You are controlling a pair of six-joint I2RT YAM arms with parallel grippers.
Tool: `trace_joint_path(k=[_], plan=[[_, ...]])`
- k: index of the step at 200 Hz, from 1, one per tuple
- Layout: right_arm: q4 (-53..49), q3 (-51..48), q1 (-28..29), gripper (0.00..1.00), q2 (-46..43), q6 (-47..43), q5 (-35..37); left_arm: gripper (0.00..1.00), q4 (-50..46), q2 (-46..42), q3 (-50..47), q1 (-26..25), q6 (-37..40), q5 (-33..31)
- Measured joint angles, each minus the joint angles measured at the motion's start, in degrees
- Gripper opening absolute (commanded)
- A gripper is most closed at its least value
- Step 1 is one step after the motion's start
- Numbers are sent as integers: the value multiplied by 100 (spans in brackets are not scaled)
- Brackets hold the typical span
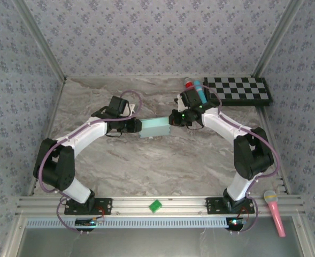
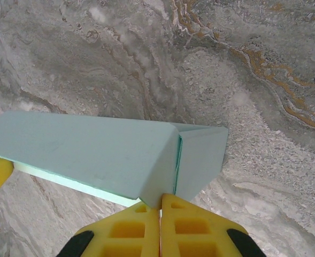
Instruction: Fold the paper box
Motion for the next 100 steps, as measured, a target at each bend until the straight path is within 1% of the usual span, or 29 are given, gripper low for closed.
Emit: trace_joint_path(k=[17,43,100], plan=[[0,0,4,8,2,0,2,38,-52,-35,0,0,28,-4],[-7,0,4,8,13,2,0,42,-66,-157,0,0,63,-22],[-15,0,4,8,26,2,4,42,-20,-483,-7,17,85,-22]])
